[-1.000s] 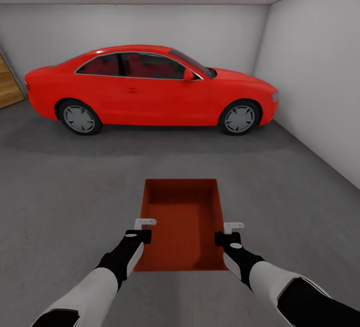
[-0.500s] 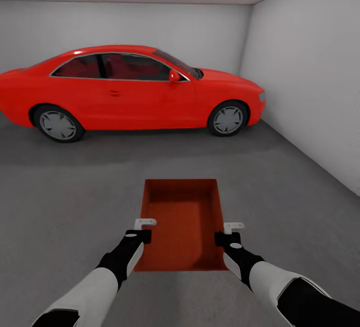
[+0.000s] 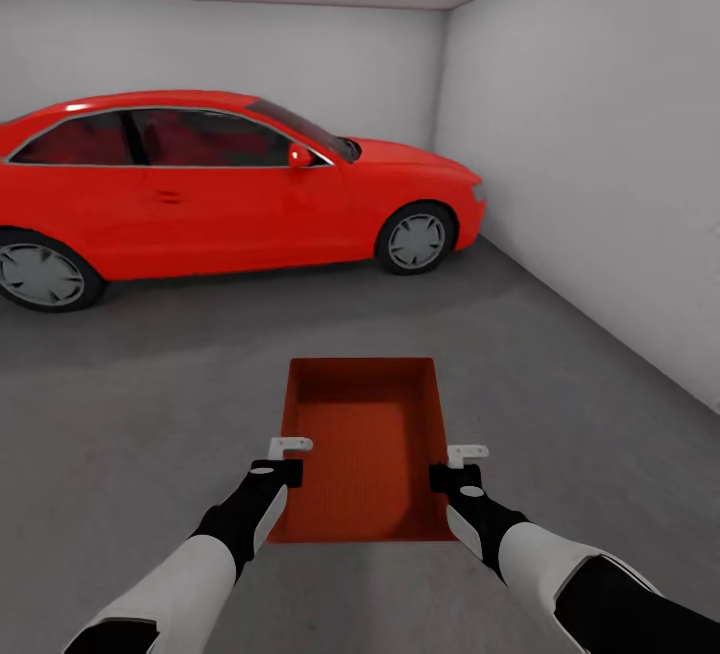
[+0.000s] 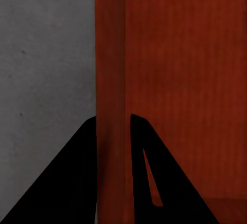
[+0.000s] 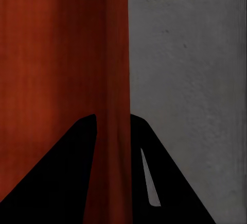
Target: Move the two storage containers from the living room to the garage. In the garage, place one container on the floor and stack the other container on top of it (either order is fine).
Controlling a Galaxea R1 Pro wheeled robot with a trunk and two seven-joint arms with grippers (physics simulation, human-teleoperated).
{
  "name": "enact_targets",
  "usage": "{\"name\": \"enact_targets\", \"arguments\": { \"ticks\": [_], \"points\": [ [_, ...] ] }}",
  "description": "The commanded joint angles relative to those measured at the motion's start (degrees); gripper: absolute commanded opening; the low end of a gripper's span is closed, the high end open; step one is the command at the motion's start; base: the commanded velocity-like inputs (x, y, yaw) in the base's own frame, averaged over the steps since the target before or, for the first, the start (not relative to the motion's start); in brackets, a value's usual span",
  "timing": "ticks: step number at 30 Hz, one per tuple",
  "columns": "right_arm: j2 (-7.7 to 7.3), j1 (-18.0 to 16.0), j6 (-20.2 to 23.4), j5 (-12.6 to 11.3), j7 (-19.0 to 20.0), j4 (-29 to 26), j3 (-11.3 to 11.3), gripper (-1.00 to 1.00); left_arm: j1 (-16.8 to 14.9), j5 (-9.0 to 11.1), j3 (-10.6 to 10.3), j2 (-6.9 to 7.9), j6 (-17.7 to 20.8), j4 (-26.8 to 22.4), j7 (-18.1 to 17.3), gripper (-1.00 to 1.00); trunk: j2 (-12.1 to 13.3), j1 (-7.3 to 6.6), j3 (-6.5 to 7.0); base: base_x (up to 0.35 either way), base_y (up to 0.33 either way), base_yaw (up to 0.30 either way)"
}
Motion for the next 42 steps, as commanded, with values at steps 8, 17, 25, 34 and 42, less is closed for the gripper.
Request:
{"name": "enact_targets", "arguments": {
  "ticks": [8,17,25,34,42],
  "points": [
    [-0.43,-0.1,-0.3,0.3,-0.3,-0.1,-0.7,-1.0,0.0,0.6,-0.7,0.05,0.8,2.9,0.4,-1.0,-0.1,0.06,-0.1,0.323,0.0,-0.258],
    [-0.36,-0.1,-0.3,0.3,-0.3,-0.1,-0.7,-1.0,0.0,0.6,-0.7,0.02,0.8,2.9,0.4,-1.0,-0.1,0.06,-0.1,0.323,0.0,-0.258],
    [-0.36,-0.1,-0.3,0.3,-0.3,-0.1,-0.7,-1.0,0.0,0.6,-0.7,0.04,0.8,2.9,0.4,-1.0,-0.1,0.06,-0.1,0.323,0.0,-0.252],
    [-0.42,-0.1,-0.3,0.4,-0.3,-0.1,-0.7,-1.0,0.0,0.6,-0.7,0.05,0.8,2.9,0.4,-1.0,-0.1,0.06,-0.1,0.323,0.0,-0.023],
    [-0.45,-0.1,-0.3,0.3,-0.4,0.0,-0.7,-1.0,0.0,0.6,-0.7,0.05,0.8,2.9,0.4,-1.0,-0.1,0.06,-0.1,0.323,0.0,-0.198]
  ]
}}
